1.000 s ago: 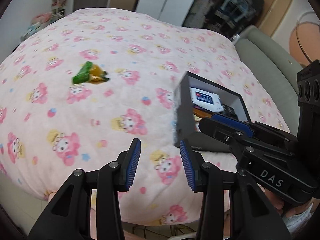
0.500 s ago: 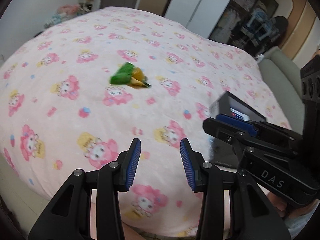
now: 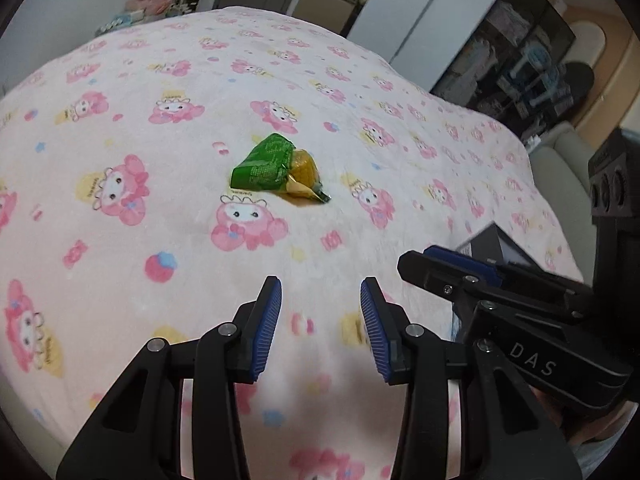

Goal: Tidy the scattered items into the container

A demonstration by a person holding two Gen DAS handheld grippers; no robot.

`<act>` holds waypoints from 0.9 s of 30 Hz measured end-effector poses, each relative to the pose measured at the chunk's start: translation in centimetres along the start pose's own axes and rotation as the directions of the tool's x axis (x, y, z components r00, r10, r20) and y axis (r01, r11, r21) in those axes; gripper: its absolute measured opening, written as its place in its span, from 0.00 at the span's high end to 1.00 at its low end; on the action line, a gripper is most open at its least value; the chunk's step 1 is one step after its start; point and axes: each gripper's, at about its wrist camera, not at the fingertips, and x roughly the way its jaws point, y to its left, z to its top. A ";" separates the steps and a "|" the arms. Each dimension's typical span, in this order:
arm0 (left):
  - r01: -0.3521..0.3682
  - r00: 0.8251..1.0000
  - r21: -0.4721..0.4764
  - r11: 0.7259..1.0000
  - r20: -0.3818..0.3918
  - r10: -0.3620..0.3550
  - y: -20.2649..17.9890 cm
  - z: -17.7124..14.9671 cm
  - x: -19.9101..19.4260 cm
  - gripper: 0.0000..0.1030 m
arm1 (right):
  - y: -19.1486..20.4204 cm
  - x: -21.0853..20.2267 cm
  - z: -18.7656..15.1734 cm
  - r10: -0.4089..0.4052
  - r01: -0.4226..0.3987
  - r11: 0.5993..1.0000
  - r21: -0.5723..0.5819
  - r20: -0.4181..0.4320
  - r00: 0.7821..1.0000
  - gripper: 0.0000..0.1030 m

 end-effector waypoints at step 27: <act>0.098 0.995 -0.320 0.943 0.031 -0.092 9.8 9.8 16.7 0.58 | -6.0 18.8 7.6 0.055 -0.049 0.997 0.066 -0.090 0.994 0.48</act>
